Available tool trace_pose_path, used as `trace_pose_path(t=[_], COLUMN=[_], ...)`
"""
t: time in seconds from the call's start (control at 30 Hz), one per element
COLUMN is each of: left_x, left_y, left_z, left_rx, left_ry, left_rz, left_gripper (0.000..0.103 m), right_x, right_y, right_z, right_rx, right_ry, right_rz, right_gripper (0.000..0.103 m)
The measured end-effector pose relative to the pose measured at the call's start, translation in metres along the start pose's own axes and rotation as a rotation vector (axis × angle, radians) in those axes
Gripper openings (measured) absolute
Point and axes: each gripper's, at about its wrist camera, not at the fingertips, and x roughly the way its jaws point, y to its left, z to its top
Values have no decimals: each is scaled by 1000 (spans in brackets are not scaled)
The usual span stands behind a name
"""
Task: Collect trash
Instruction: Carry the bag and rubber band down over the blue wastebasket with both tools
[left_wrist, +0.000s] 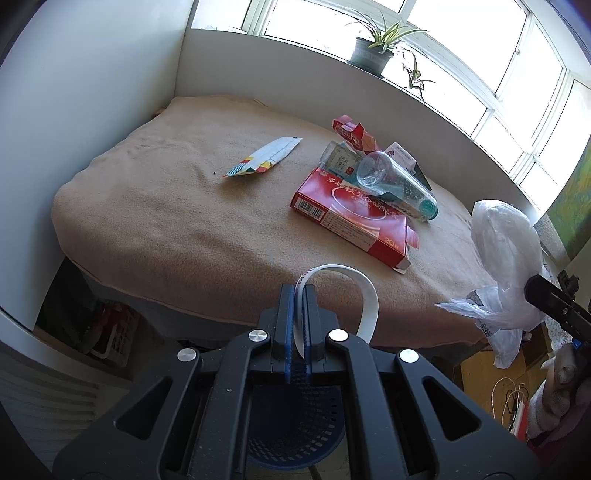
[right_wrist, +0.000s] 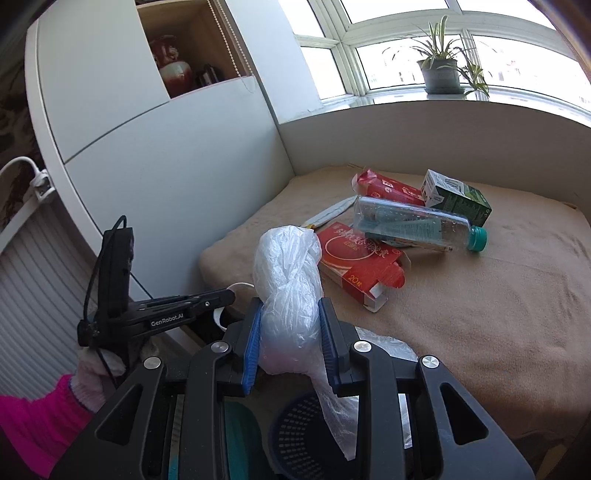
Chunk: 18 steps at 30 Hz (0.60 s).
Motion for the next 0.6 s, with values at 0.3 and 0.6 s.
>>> trace_pose_path(t=[0.3, 0.6], left_x=[36, 80], left_y=[-8, 0], left_z=[-51, -102], left_rx=[12, 12], left_ry=[126, 266], left_rz=[-2, 40], left_gripper=[2, 2], right_x=[19, 52], right_y=[-15, -31], right_z=[-58, -112], right_rx=[118, 182], right_ry=[103, 228], right_rz=[1, -49], right_gripper=[27, 27])
